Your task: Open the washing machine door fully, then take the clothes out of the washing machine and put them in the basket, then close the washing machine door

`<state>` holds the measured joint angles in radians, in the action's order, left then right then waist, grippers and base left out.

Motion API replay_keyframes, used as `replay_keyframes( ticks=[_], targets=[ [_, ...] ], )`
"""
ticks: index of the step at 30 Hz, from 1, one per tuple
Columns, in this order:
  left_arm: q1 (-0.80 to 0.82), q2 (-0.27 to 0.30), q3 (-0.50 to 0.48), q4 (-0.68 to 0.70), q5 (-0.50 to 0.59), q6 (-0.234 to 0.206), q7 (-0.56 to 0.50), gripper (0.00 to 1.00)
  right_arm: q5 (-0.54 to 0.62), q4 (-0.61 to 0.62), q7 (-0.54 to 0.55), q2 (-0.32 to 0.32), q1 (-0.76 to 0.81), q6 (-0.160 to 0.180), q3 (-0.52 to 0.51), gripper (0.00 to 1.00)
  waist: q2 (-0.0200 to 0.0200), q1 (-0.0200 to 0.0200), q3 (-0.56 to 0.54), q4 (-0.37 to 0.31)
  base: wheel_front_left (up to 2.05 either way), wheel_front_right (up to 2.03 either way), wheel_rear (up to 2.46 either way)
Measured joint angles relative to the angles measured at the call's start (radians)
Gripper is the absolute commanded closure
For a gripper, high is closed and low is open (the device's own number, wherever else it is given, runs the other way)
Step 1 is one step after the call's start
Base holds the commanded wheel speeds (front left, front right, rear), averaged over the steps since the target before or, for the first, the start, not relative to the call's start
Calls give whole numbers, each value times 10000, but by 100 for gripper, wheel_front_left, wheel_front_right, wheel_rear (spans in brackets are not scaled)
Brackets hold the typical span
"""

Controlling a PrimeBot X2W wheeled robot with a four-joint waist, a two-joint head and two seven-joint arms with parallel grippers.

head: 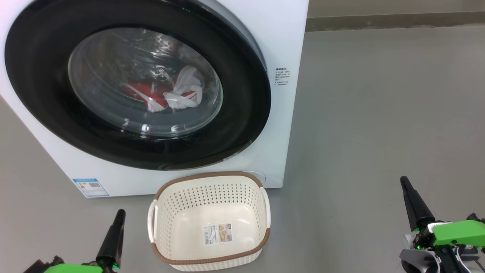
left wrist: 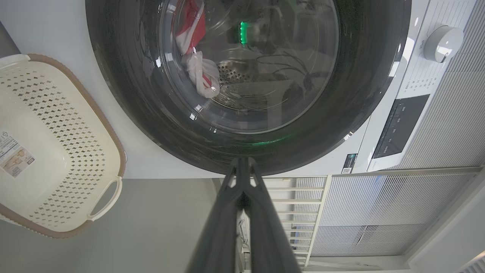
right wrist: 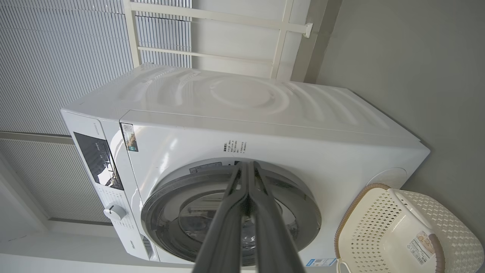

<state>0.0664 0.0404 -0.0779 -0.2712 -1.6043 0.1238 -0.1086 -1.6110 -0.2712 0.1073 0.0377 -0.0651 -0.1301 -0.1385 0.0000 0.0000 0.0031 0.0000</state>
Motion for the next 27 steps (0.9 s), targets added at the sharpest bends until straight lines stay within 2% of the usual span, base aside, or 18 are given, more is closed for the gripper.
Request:
replay_keyframes(
  ticks=[27],
  targets=[
    [0, 0, 0, 0, 0, 0, 0, 100, 0, 0, 0, 0, 0, 0, 0, 100, 0, 0, 0, 0, 0, 0, 0]
  ],
)
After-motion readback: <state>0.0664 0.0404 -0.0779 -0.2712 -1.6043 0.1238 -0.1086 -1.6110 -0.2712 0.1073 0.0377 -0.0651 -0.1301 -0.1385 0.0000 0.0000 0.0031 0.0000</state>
